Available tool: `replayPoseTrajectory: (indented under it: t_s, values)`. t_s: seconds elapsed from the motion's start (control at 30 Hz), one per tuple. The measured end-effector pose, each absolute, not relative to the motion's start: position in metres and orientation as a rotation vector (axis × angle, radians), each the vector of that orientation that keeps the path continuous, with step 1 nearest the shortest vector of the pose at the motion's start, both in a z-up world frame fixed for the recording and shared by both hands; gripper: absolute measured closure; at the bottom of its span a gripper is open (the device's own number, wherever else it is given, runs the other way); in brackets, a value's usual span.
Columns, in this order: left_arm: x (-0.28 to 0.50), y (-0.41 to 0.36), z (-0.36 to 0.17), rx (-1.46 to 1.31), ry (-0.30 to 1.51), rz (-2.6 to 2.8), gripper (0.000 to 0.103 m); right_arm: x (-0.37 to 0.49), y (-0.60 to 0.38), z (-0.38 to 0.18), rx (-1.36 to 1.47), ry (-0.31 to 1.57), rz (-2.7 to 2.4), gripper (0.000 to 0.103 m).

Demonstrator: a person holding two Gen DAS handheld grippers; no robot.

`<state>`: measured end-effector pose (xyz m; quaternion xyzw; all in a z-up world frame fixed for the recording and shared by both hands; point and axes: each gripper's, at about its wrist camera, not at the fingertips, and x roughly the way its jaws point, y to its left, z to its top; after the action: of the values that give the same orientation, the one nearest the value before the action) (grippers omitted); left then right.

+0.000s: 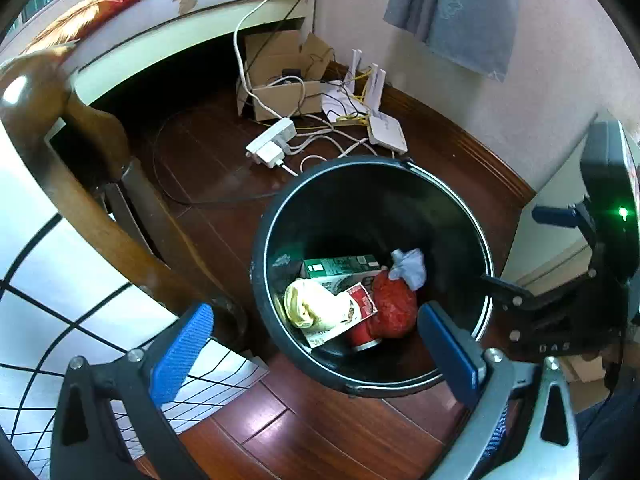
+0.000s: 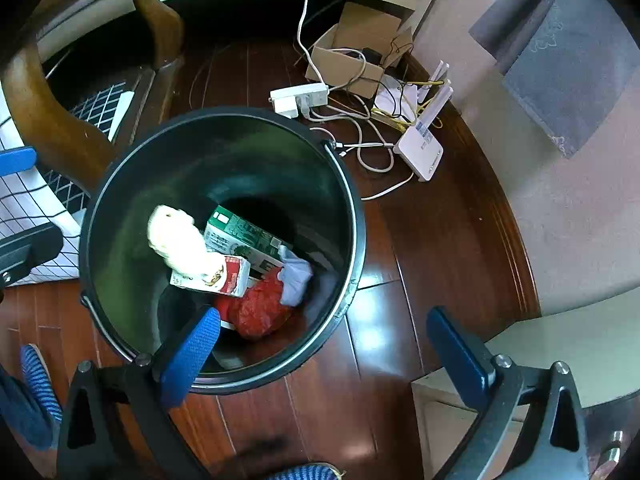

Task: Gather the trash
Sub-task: 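Withdraw both open tools from the bin back toward the table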

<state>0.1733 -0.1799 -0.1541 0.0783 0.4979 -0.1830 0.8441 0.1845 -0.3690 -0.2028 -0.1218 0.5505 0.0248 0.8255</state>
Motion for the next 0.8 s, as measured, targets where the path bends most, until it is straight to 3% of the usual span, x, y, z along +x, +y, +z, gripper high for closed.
replayPoseTrajectory:
  t_s: [0.8]
  values:
    - [0.154, -0.168, -0.128, 0.176, 0.995, -0.37, 0.0, 0.17, -0.359, -0.159, -0.188, 1.109, 0.085, 0.0]
